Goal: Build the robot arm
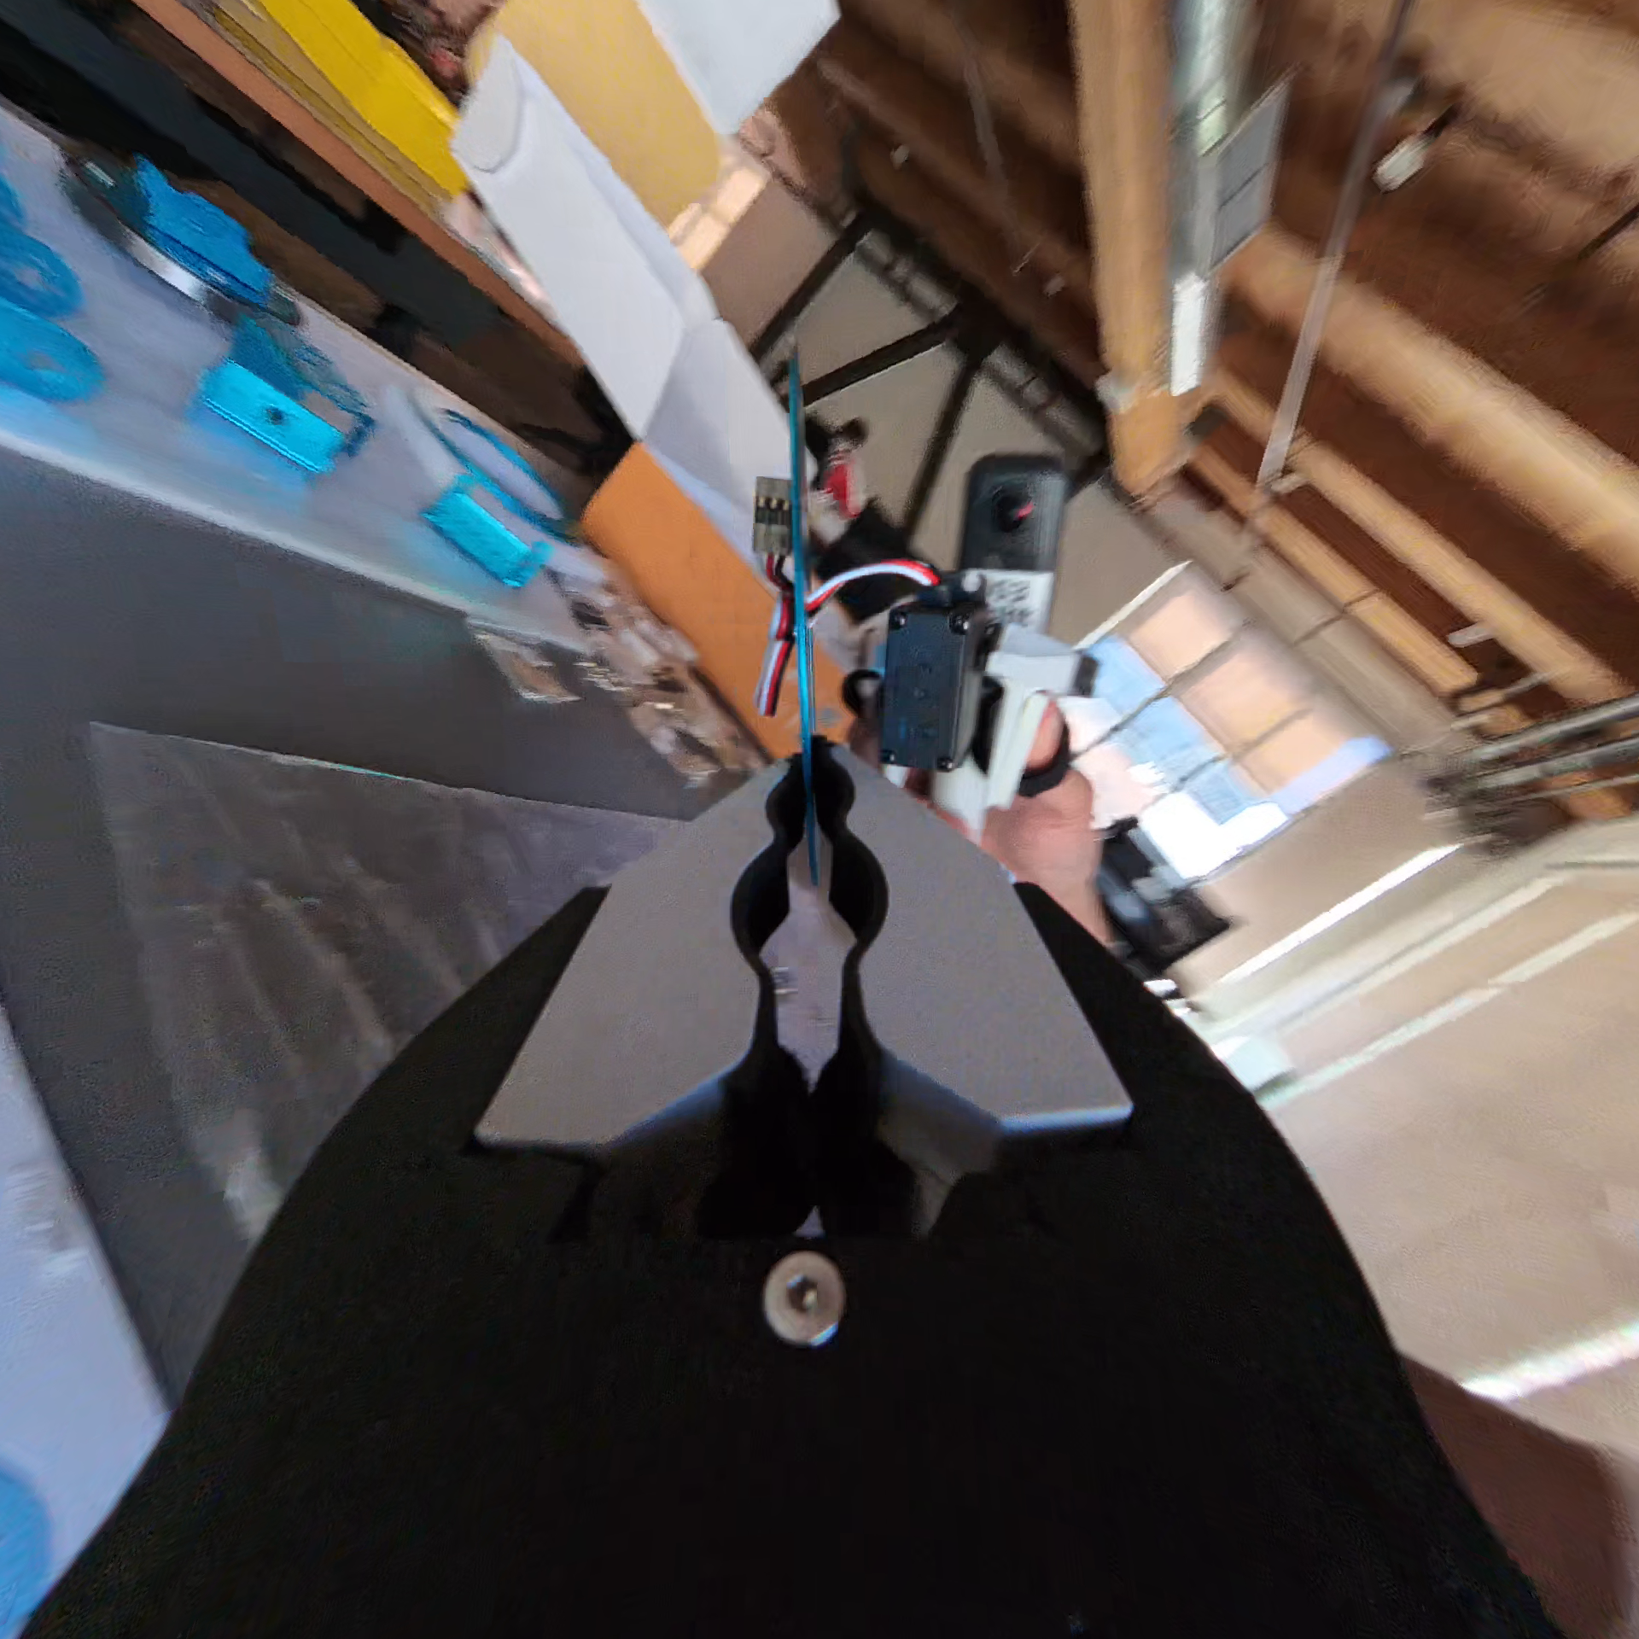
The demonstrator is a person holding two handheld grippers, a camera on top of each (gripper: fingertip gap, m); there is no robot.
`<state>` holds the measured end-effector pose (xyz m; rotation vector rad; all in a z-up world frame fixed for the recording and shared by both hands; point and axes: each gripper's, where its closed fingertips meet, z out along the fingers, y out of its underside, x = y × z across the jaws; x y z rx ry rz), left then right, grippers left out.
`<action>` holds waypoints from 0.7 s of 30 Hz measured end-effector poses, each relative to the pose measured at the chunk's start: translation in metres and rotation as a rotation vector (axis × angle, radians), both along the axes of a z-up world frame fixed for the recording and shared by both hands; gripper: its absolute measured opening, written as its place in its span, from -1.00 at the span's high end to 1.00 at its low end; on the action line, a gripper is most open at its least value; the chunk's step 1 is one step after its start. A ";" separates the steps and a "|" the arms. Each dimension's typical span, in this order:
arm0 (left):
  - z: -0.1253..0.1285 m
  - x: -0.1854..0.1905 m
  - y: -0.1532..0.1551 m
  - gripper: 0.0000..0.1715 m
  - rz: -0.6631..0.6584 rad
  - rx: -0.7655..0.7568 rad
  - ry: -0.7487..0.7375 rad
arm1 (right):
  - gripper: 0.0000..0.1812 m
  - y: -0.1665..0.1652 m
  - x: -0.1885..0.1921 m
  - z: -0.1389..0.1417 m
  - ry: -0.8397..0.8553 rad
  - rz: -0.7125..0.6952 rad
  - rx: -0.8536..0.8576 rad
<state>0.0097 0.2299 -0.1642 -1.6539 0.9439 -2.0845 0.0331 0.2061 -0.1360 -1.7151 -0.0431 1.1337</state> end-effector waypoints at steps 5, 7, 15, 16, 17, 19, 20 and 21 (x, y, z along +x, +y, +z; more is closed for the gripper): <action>0.006 -0.010 0.007 1.00 -0.121 -0.305 -0.120 | 0.79 -0.007 0.004 0.011 0.183 0.062 0.029; 0.003 -0.011 0.007 0.99 -0.137 -0.330 -0.121 | 0.78 -0.006 0.002 0.009 0.222 0.091 0.036; -0.004 -0.014 0.026 1.00 -0.024 -0.241 -0.108 | 0.78 -0.017 -0.014 -0.029 -0.129 0.166 -0.048; -0.005 -0.013 0.028 1.00 0.006 -0.209 -0.090 | 0.78 -0.018 -0.019 -0.034 -0.165 0.179 -0.056; -0.007 -0.011 0.028 1.00 0.029 -0.175 -0.059 | 0.78 -0.018 -0.025 -0.034 -0.184 0.199 -0.047; -0.011 -0.008 0.025 1.00 0.045 -0.112 0.005 | 0.78 -0.016 -0.037 -0.042 -0.279 0.221 -0.035; -0.009 -0.008 0.023 1.00 0.049 -0.095 0.018 | 0.78 -0.013 -0.040 -0.042 -0.306 0.216 -0.014; -0.006 -0.009 0.024 1.00 0.052 -0.100 0.009 | 0.78 -0.011 -0.041 -0.039 -0.300 0.207 0.005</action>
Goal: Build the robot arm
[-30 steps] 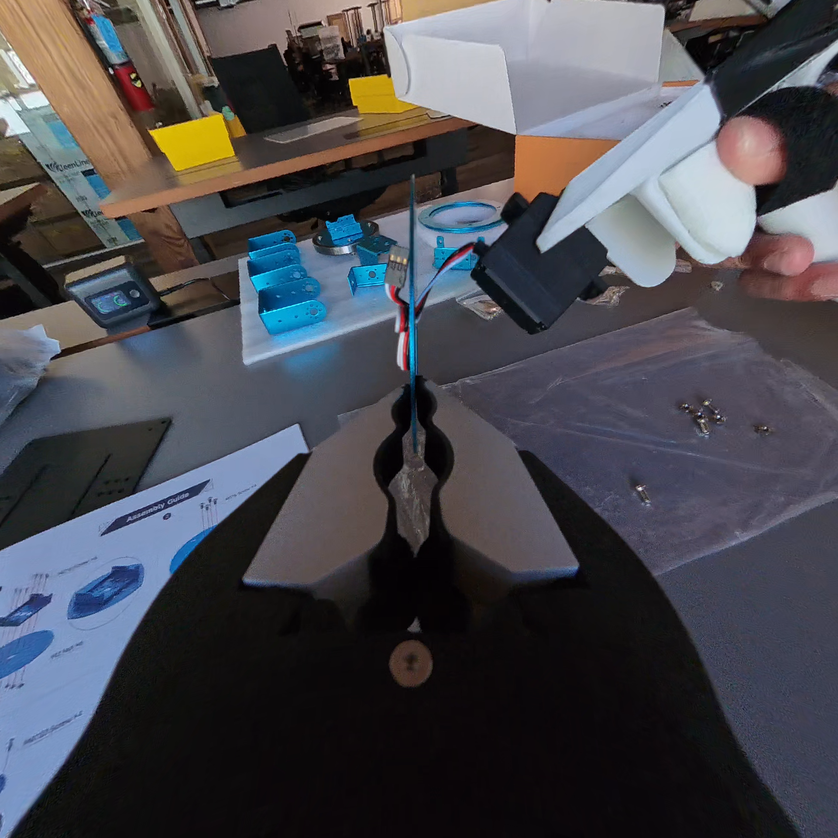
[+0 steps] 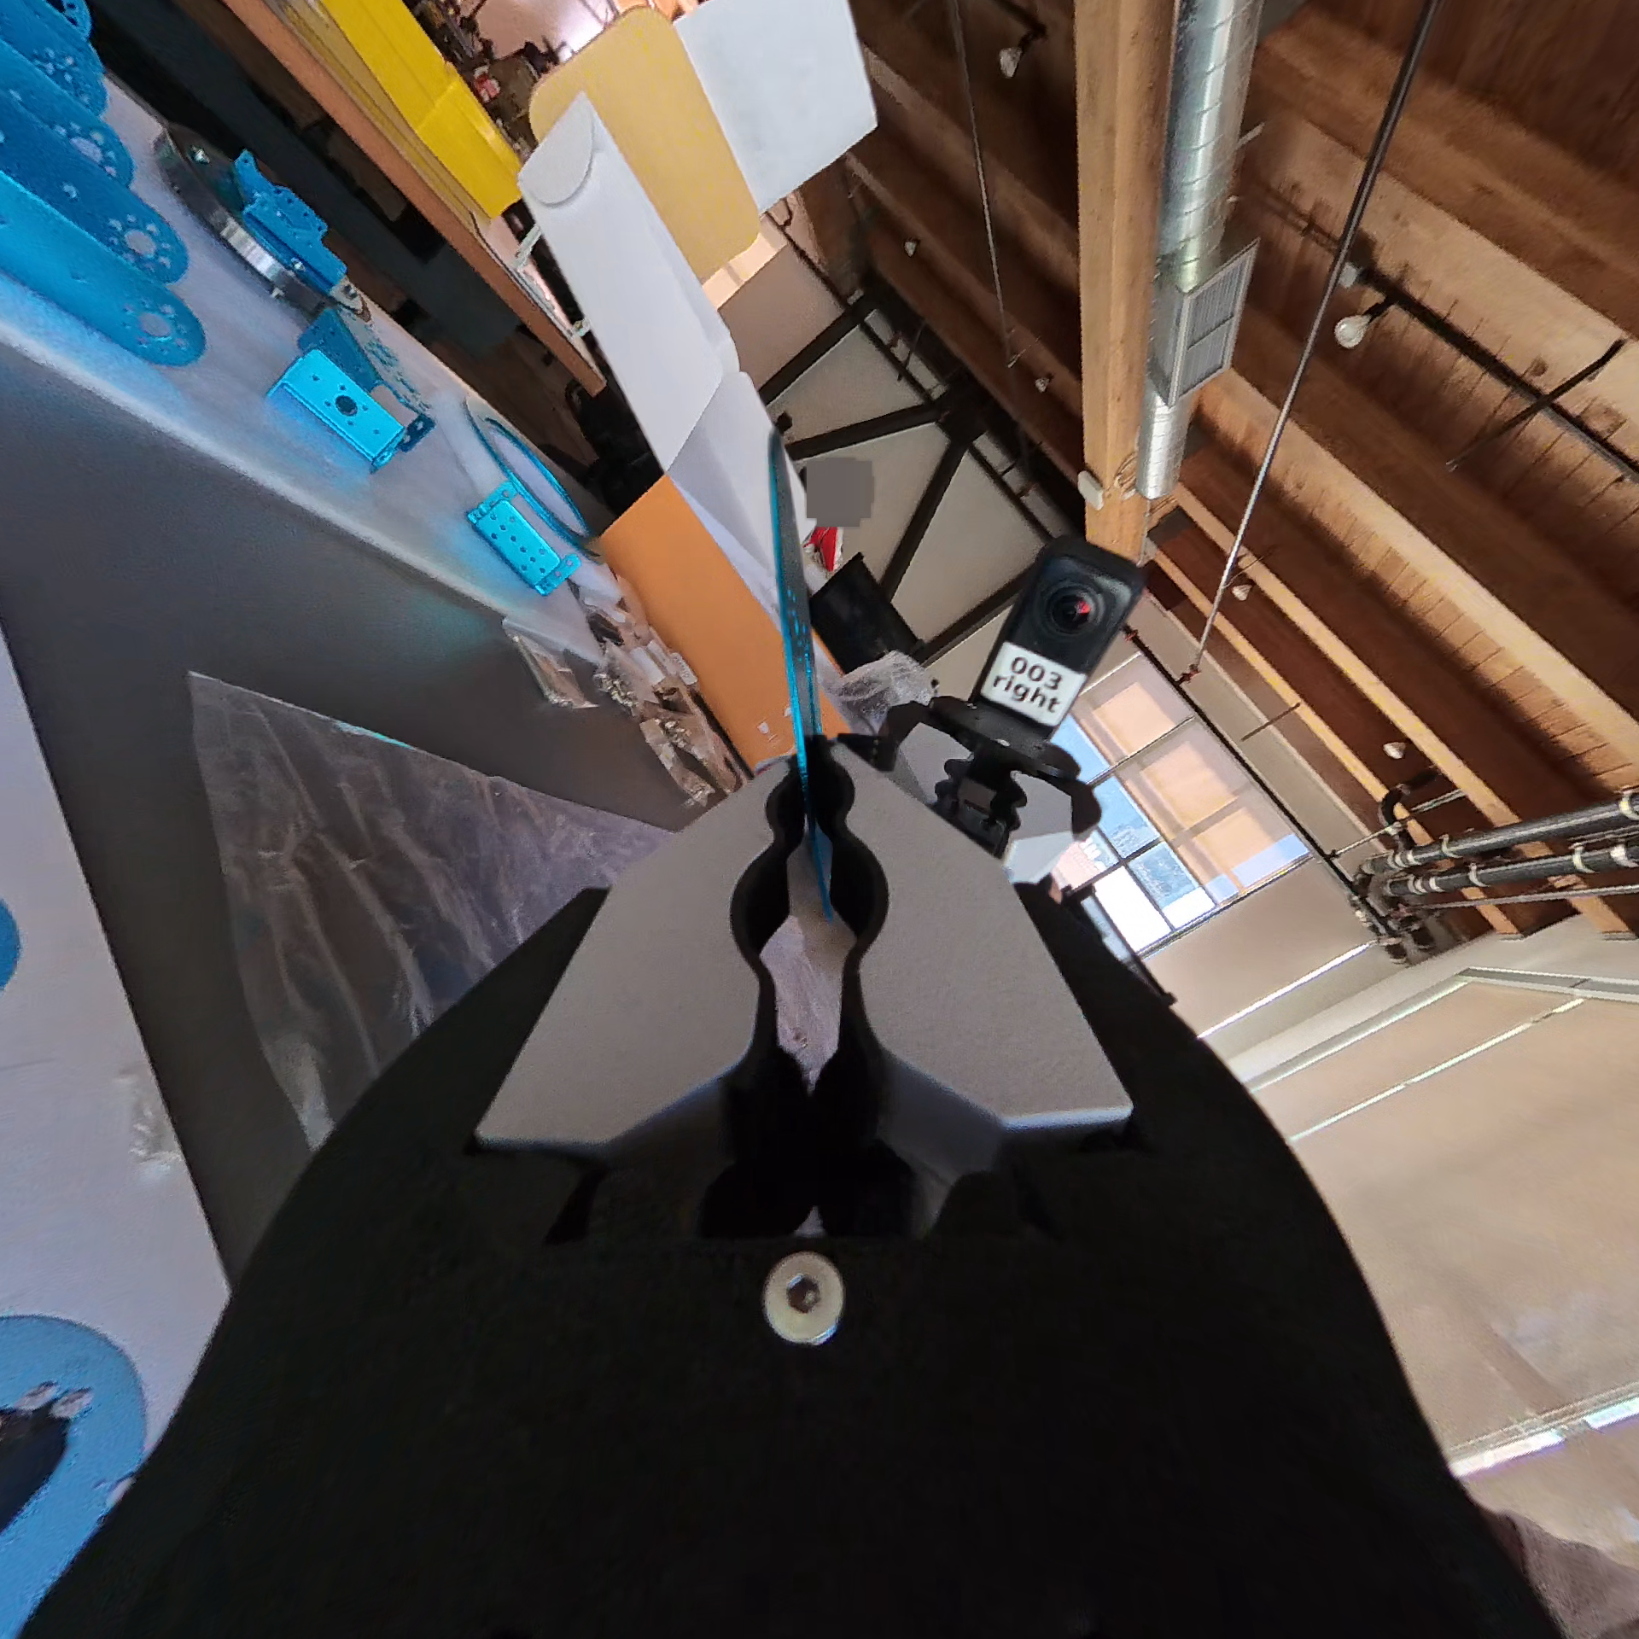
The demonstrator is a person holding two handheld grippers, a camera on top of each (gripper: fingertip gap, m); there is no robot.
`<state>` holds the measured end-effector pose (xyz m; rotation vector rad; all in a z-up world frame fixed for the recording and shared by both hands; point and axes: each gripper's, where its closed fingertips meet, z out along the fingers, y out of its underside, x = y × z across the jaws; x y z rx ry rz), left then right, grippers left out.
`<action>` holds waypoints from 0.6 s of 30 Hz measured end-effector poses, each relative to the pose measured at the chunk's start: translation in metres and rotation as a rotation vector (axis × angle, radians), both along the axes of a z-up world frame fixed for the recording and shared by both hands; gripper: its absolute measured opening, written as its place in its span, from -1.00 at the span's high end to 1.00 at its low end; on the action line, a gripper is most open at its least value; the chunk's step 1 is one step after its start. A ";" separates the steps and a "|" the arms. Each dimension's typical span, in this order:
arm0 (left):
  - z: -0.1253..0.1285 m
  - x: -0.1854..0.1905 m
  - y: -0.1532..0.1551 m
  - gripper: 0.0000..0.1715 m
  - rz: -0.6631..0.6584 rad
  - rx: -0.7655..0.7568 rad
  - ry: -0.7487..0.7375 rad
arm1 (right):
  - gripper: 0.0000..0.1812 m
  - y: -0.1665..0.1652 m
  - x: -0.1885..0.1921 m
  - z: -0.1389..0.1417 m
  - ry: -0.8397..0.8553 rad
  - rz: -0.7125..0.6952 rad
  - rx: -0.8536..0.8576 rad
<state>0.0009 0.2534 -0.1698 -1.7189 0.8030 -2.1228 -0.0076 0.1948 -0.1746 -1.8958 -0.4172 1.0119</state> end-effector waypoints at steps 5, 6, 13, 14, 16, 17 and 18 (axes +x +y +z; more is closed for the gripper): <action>0.009 -0.007 -0.002 1.00 -0.012 0.057 -0.045 | 0.79 0.014 0.048 0.032 0.174 -0.240 0.098; 0.008 -0.006 -0.005 1.00 -0.012 0.081 -0.041 | 0.79 0.014 0.051 0.028 0.169 -0.258 0.078; 0.007 0.003 -0.004 1.00 0.071 0.132 -0.008 | 0.78 0.016 0.029 0.013 -0.003 -0.198 0.069; 0.008 0.003 -0.002 1.00 0.064 0.102 -0.016 | 0.78 0.017 0.031 0.012 -0.018 -0.211 0.066; -0.002 0.005 0.000 1.00 0.094 0.191 0.036 | 0.78 0.021 0.038 0.003 -0.106 -0.278 0.032; -0.008 0.007 0.000 1.00 0.114 0.261 0.069 | 0.78 0.024 0.041 -0.003 -0.166 -0.315 0.013; -0.013 0.007 0.001 1.00 0.141 0.339 0.099 | 0.78 0.026 0.042 -0.008 -0.215 -0.340 -0.010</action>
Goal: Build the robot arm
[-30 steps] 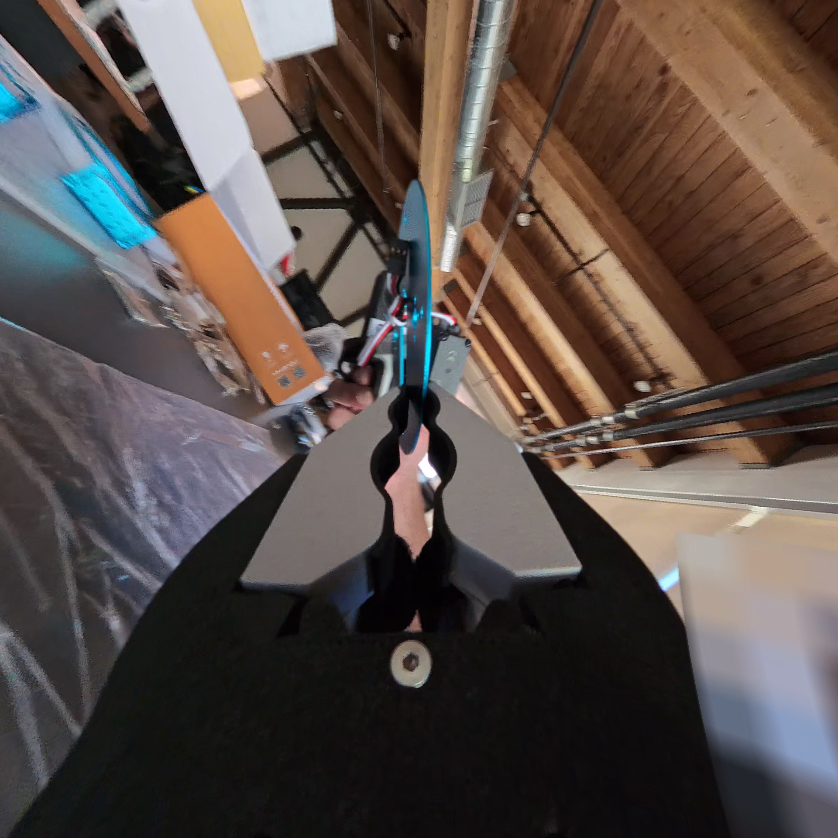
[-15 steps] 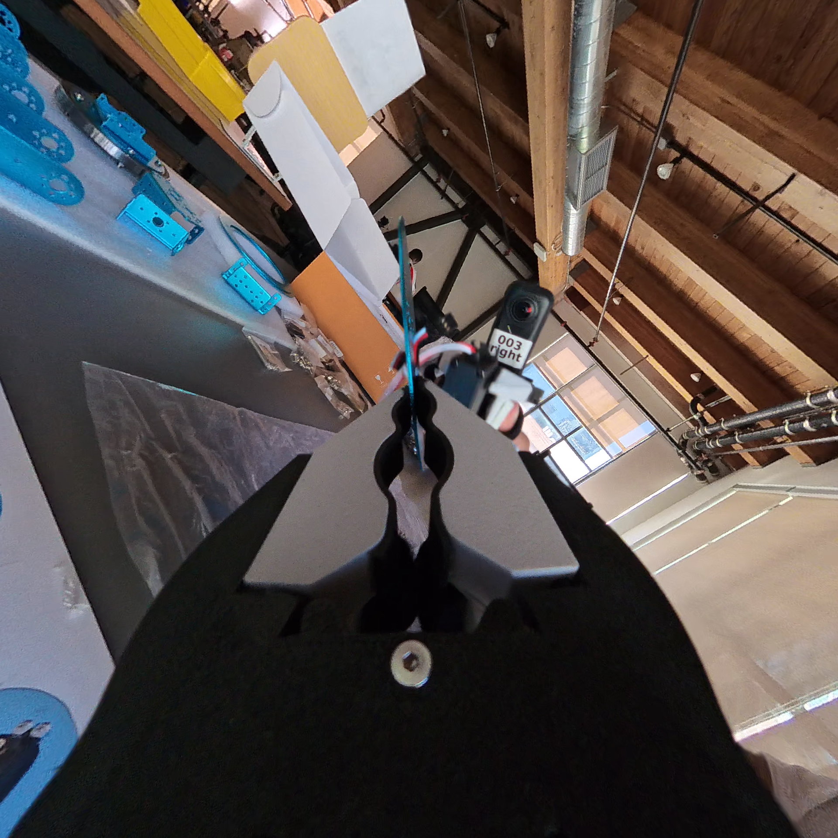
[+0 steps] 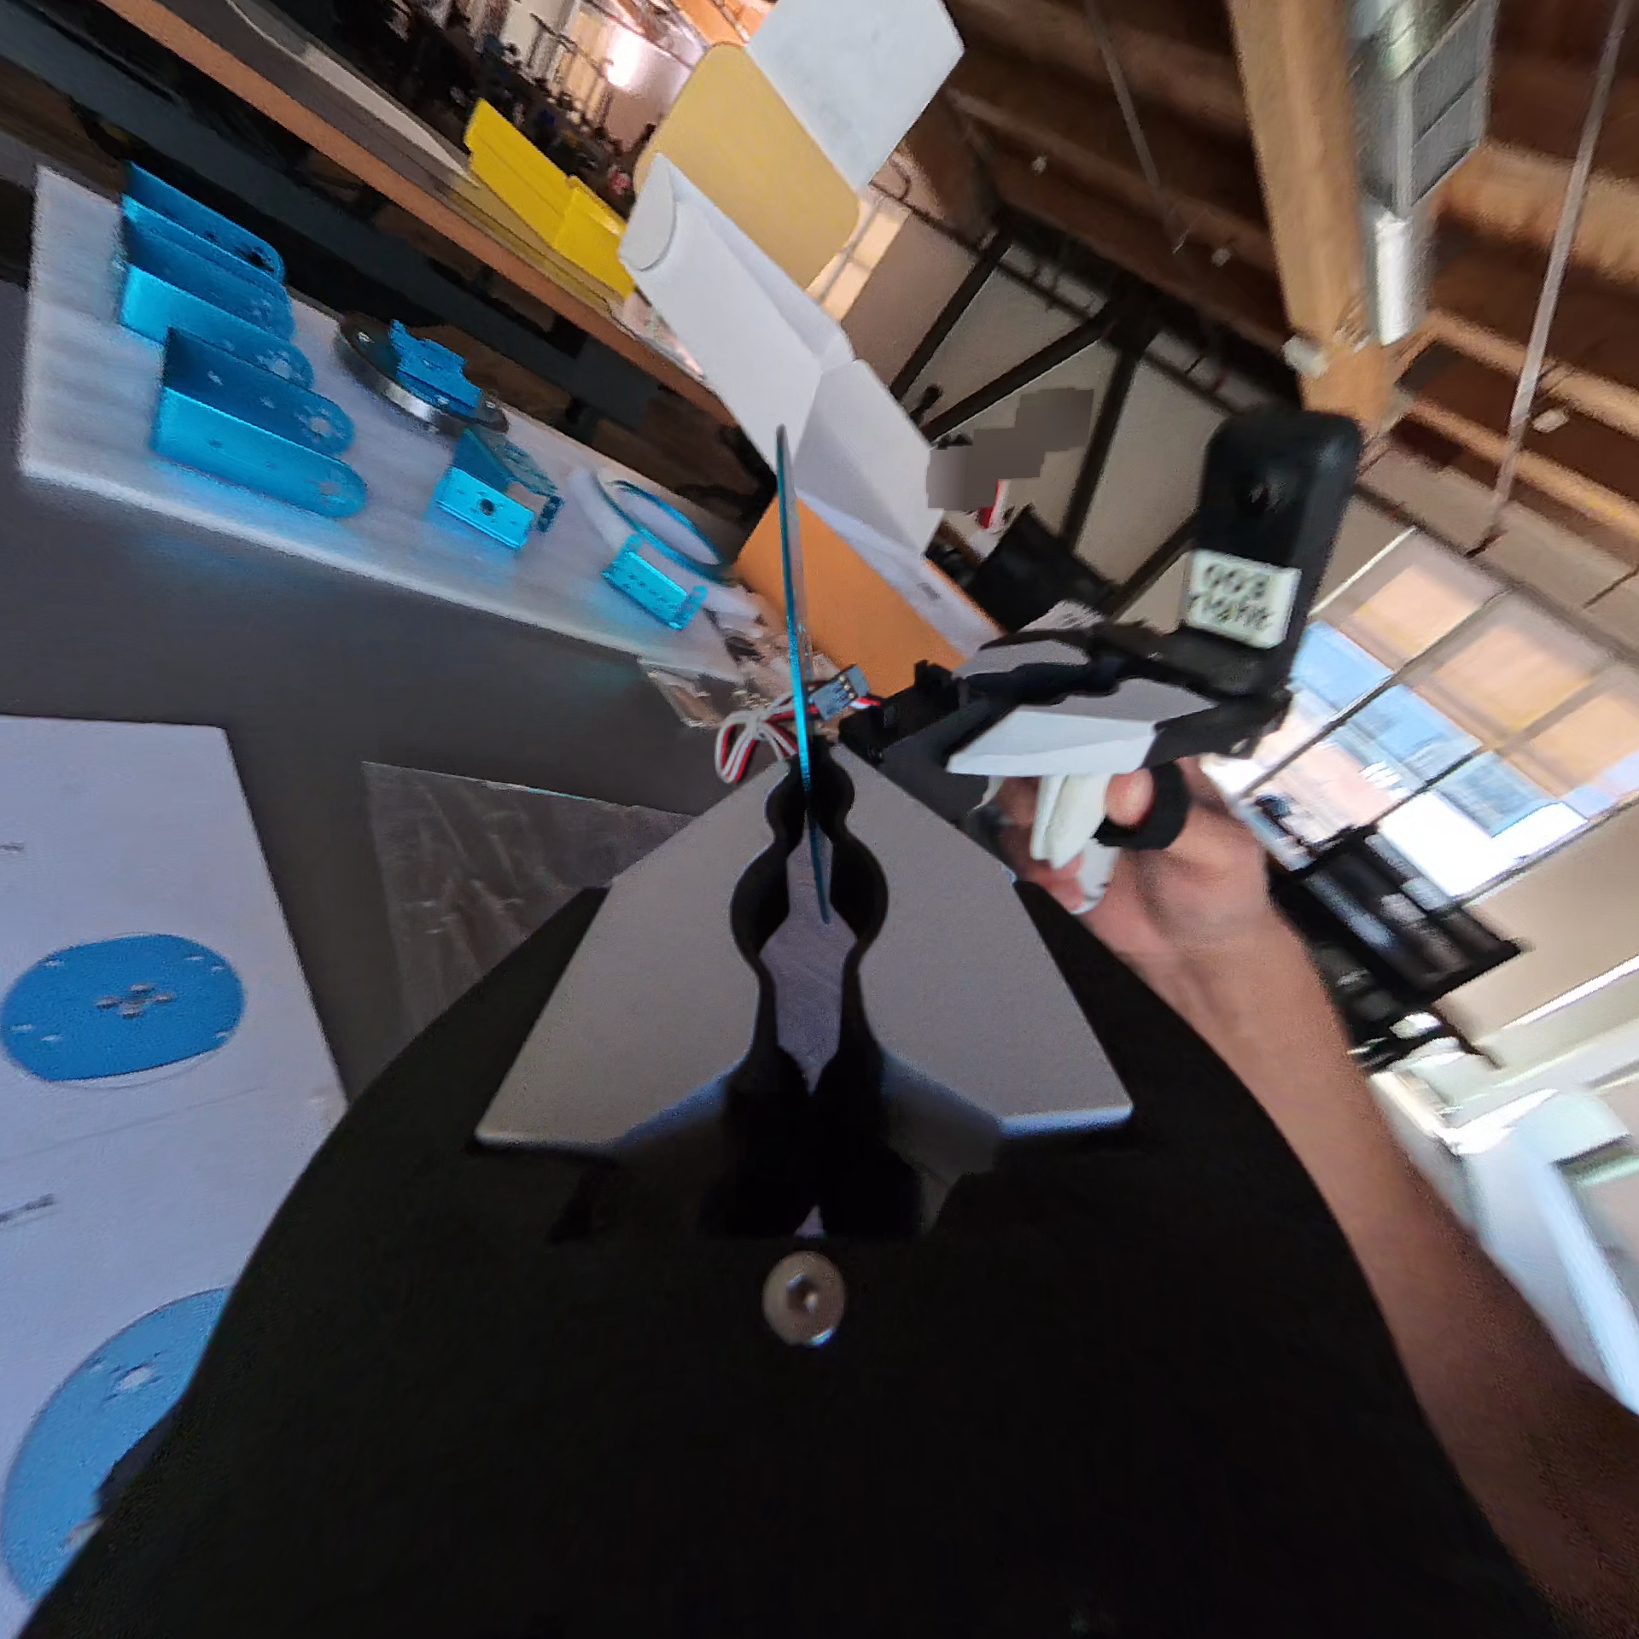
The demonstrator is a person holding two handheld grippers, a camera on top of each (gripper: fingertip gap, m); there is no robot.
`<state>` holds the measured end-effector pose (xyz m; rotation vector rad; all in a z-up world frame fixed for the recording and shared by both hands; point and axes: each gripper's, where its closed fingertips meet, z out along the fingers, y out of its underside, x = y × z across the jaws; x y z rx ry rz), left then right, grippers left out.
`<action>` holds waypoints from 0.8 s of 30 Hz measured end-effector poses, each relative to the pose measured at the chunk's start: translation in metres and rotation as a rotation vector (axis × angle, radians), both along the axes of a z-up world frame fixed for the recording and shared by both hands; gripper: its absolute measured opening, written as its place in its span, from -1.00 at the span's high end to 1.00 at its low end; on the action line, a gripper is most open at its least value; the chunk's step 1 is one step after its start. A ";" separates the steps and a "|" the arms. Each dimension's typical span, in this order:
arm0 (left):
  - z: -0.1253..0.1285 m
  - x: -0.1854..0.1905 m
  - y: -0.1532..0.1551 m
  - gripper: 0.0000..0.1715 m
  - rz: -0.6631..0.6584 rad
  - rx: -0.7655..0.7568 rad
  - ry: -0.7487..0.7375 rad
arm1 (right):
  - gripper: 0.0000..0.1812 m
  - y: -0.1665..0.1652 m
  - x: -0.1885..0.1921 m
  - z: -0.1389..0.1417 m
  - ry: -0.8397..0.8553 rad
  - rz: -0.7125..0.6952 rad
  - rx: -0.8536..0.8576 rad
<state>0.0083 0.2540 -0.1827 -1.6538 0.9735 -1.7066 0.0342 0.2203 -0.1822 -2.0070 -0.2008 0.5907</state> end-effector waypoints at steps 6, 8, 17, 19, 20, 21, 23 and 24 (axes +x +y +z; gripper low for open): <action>-0.010 0.007 -0.008 1.00 0.135 0.419 0.092 | 0.78 0.010 0.006 -0.016 0.072 -0.162 -0.165; -0.009 0.009 -0.011 1.00 0.166 0.519 0.109 | 0.78 0.008 0.004 -0.023 0.139 -0.172 -0.223; -0.002 0.011 -0.020 1.00 0.101 0.480 0.085 | 0.78 -0.001 0.012 -0.010 0.122 -0.072 -0.145; 0.002 0.009 -0.018 1.00 0.080 0.359 0.042 | 0.78 -0.003 0.010 -0.006 0.089 -0.006 -0.072; 0.004 0.008 -0.017 1.00 0.064 0.295 0.020 | 0.78 -0.006 0.009 -0.003 0.070 0.035 -0.032; 0.005 0.007 -0.015 1.00 0.052 0.240 0.001 | 0.78 -0.010 0.008 -0.001 0.046 0.071 0.004; 0.007 0.004 -0.013 1.00 0.023 0.157 -0.036 | 0.79 -0.014 0.015 -0.003 0.004 0.084 0.038; 0.008 0.002 -0.013 1.00 0.001 0.121 -0.055 | 0.79 -0.017 0.017 -0.004 0.006 0.094 0.040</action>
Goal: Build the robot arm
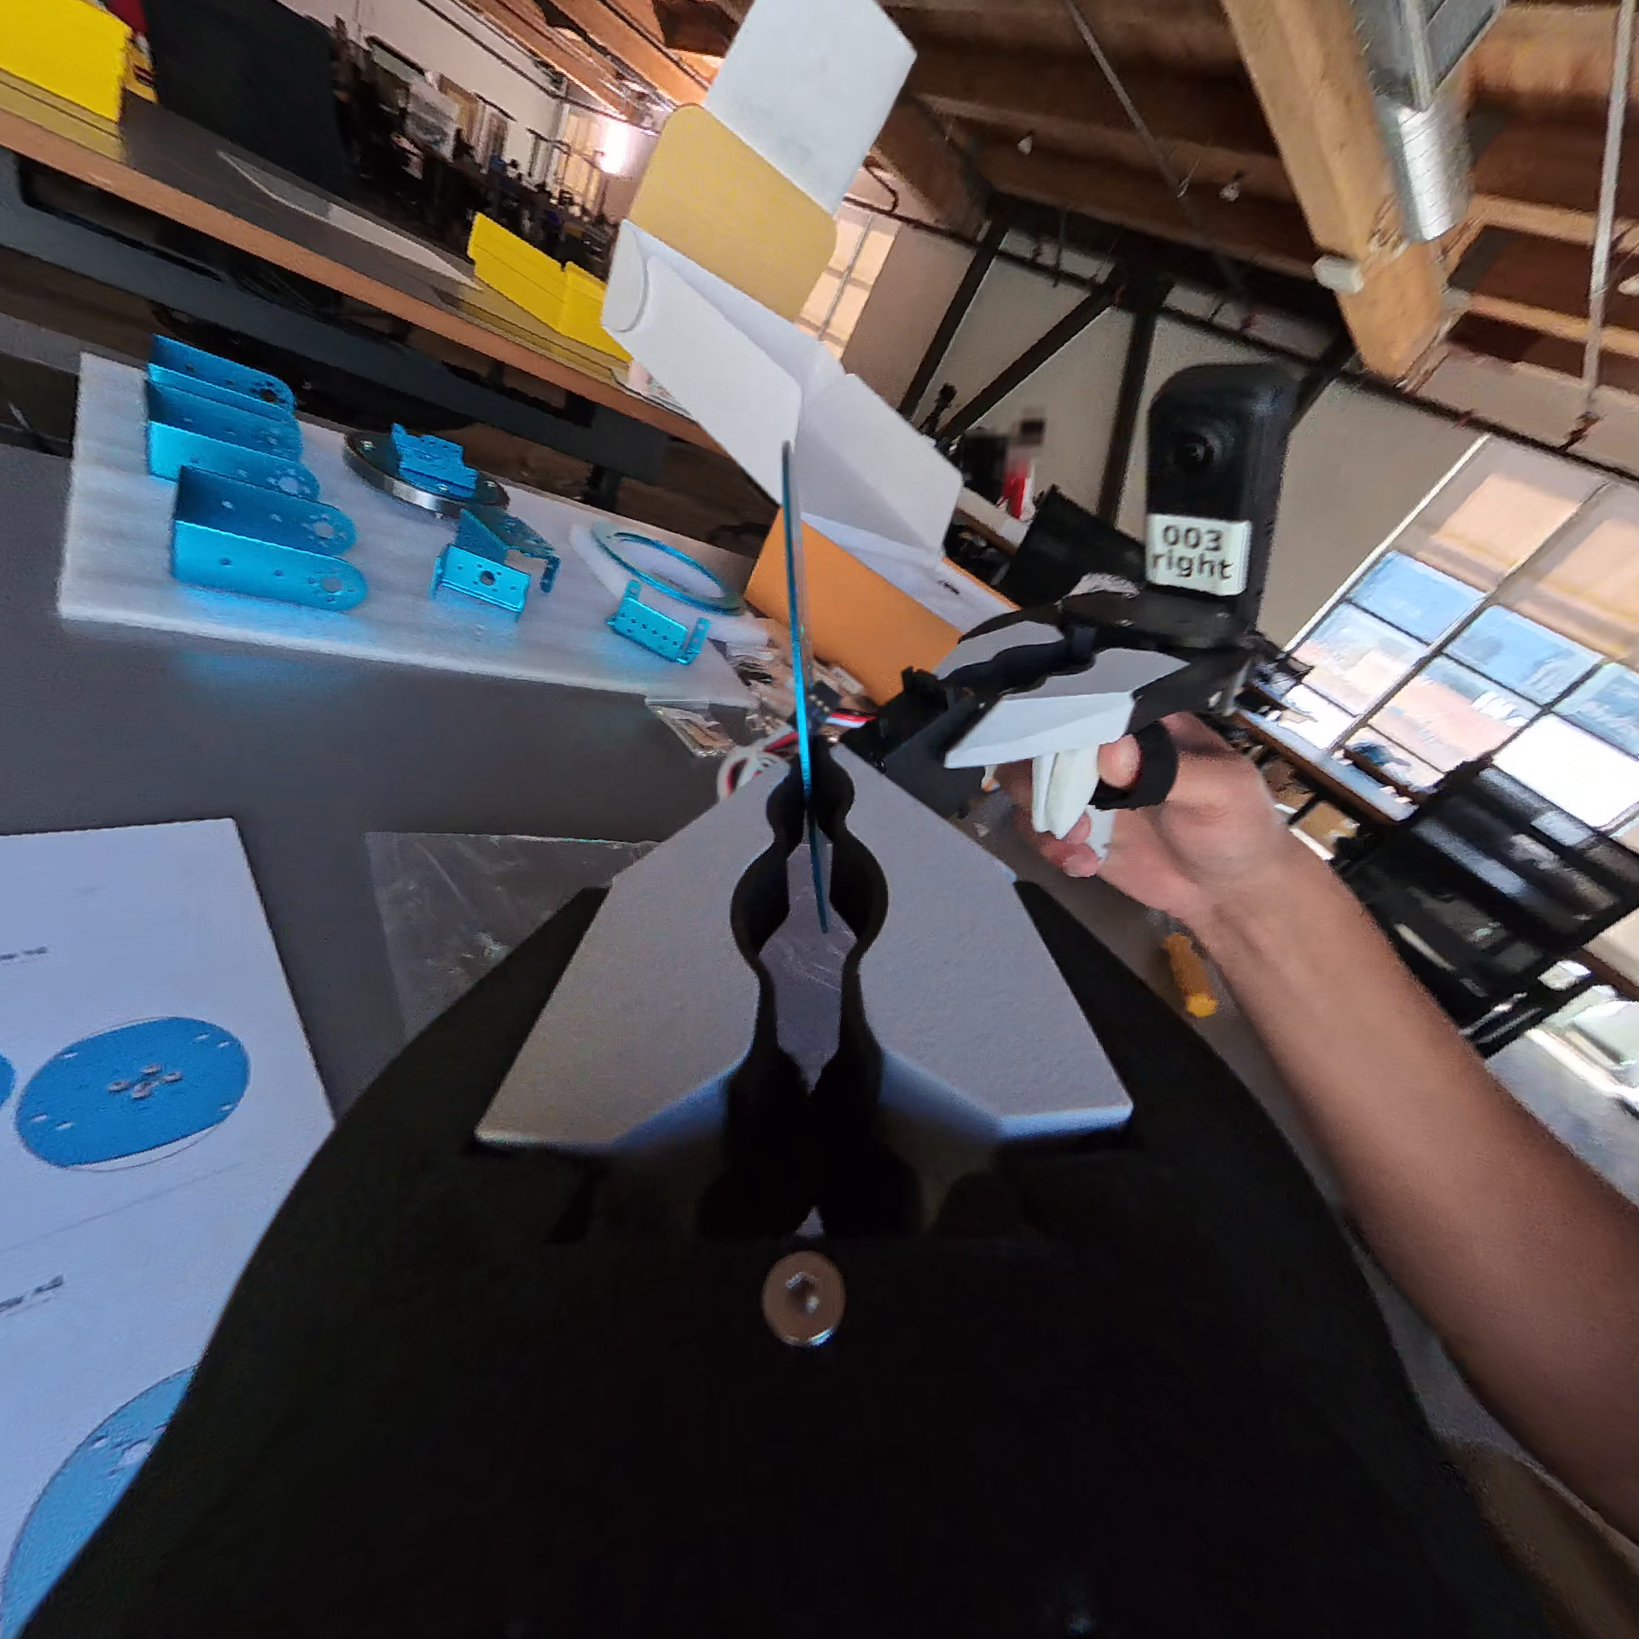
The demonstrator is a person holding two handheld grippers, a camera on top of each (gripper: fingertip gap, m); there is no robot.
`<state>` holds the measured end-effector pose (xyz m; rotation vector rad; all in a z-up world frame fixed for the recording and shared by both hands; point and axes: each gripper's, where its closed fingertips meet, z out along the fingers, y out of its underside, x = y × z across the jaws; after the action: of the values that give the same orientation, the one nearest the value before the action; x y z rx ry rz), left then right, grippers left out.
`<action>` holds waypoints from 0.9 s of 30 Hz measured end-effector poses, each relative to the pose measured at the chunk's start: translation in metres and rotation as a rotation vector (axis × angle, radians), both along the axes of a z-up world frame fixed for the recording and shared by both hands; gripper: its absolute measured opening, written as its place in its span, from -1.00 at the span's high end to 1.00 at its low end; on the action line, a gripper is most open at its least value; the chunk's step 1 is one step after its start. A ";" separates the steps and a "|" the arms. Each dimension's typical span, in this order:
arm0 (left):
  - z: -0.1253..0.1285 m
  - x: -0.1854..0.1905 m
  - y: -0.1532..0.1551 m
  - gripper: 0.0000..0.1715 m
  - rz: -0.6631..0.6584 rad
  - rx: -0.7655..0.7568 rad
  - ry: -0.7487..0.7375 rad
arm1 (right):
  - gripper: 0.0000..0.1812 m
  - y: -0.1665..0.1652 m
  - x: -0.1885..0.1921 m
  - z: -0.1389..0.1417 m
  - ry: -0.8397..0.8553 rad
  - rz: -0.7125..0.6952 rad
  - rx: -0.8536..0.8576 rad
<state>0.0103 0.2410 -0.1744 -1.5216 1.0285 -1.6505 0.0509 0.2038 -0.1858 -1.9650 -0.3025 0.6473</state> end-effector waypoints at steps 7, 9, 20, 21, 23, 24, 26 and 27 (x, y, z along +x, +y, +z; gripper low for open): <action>0.010 -0.009 0.004 1.00 -0.162 -0.323 -0.119 | 0.78 -0.018 -0.001 0.021 0.157 0.115 0.111; 0.008 -0.008 0.000 1.00 -0.173 -0.304 -0.106 | 0.78 -0.021 -0.007 0.023 0.185 0.157 0.124; -0.011 0.003 0.017 1.00 0.156 0.158 0.081 | 0.79 -0.019 -0.018 0.052 0.299 0.167 0.184; -0.006 -0.002 0.024 1.00 0.208 0.182 0.063 | 0.79 -0.015 -0.005 0.052 0.285 0.081 0.171; 0.008 -0.017 0.041 1.00 0.310 0.181 0.000 | 0.79 -0.006 0.029 0.031 0.222 -0.155 0.007; 0.014 -0.024 0.049 1.00 0.352 0.157 -0.029 | 0.79 -0.006 0.041 0.016 0.148 -0.251 -0.079; 0.021 -0.030 0.054 1.00 0.353 0.093 -0.055 | 0.78 -0.009 0.044 -0.008 -0.026 -0.315 -0.221; 0.022 -0.029 0.051 1.00 0.321 0.069 -0.054 | 0.78 -0.011 0.040 -0.018 -0.099 -0.317 -0.283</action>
<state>-0.0183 0.2921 -0.1527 -1.5000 0.7579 -1.4092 0.0914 0.1927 -0.2041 -2.2571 0.0473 0.4031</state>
